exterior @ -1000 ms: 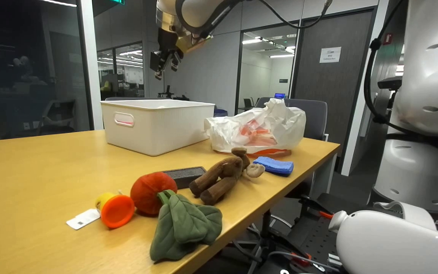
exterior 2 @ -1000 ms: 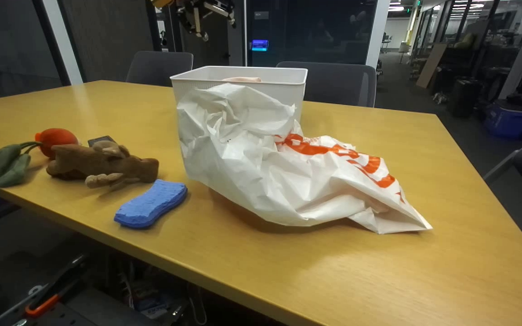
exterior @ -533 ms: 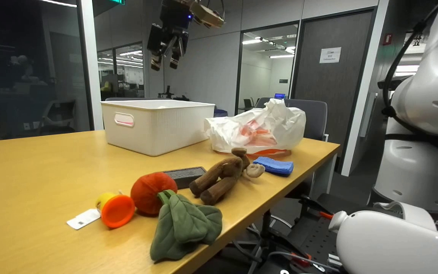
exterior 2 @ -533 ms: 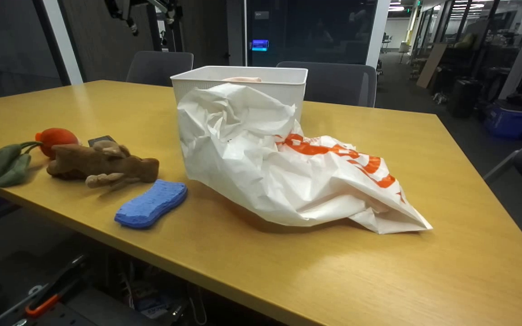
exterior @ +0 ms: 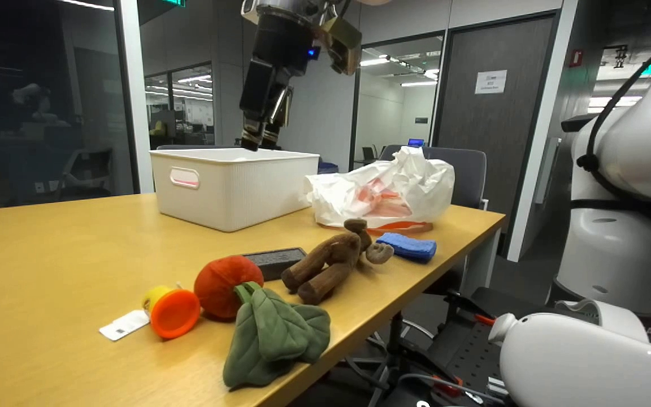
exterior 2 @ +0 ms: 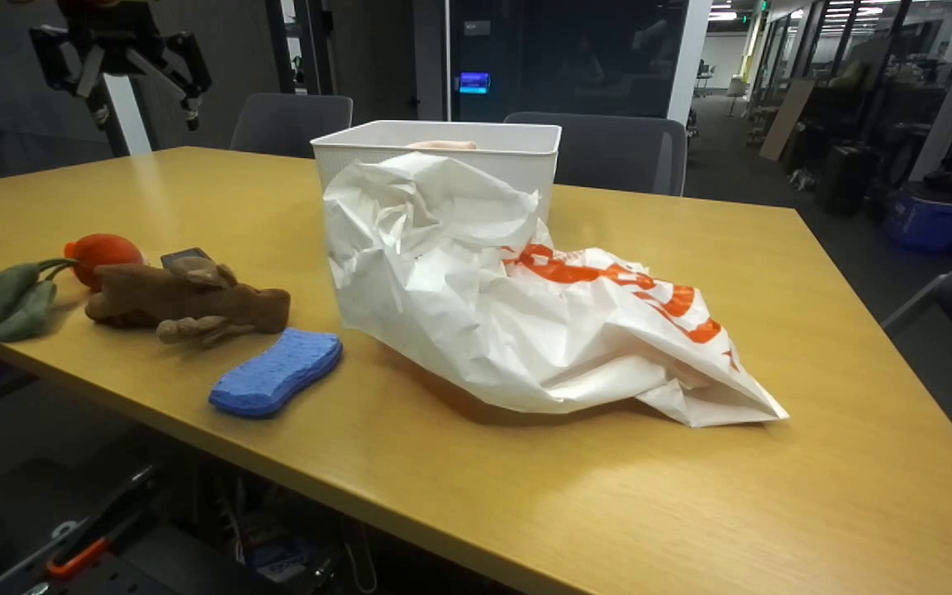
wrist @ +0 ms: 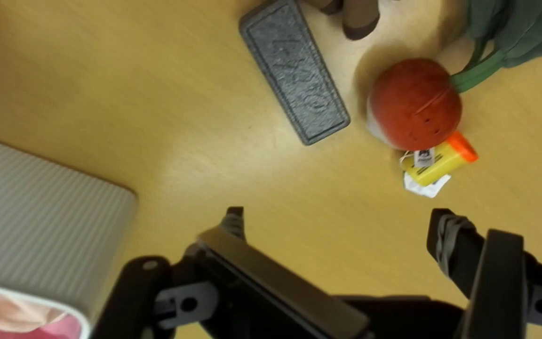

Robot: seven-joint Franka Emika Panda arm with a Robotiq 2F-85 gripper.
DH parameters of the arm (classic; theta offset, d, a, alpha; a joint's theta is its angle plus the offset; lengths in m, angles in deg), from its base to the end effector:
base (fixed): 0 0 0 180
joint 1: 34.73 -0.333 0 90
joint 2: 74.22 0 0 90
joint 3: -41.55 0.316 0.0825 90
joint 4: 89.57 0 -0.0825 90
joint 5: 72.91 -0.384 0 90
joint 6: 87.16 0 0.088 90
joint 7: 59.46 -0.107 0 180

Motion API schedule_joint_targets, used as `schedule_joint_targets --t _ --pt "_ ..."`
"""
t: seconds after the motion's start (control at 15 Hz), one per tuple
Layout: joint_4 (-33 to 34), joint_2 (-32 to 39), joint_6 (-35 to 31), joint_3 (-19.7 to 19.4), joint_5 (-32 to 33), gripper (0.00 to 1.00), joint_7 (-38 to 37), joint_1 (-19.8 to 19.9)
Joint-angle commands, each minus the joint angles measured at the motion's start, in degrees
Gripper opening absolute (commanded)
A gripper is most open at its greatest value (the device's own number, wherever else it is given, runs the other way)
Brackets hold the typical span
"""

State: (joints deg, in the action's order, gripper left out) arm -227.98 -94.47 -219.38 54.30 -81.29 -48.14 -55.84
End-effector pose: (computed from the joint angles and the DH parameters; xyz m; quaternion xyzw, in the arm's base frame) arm 0.3767 0.2609 0.4630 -0.9326 -0.3399 -0.1134 0.0439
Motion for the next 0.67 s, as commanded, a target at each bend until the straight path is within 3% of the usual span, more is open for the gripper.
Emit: schedule_joint_targets --t 0.0,0.33,0.6 --pt "-5.84 -1.26 -5.32 0.2 -4.56 1.0 4.1 -3.05" --pt "-8.75 1.46 -11.78 1.58 -4.51 1.0 5.63 -5.71" --pt "-7.86 5.26 -10.89 0.91 -10.79 1.0 11.28 -9.66"
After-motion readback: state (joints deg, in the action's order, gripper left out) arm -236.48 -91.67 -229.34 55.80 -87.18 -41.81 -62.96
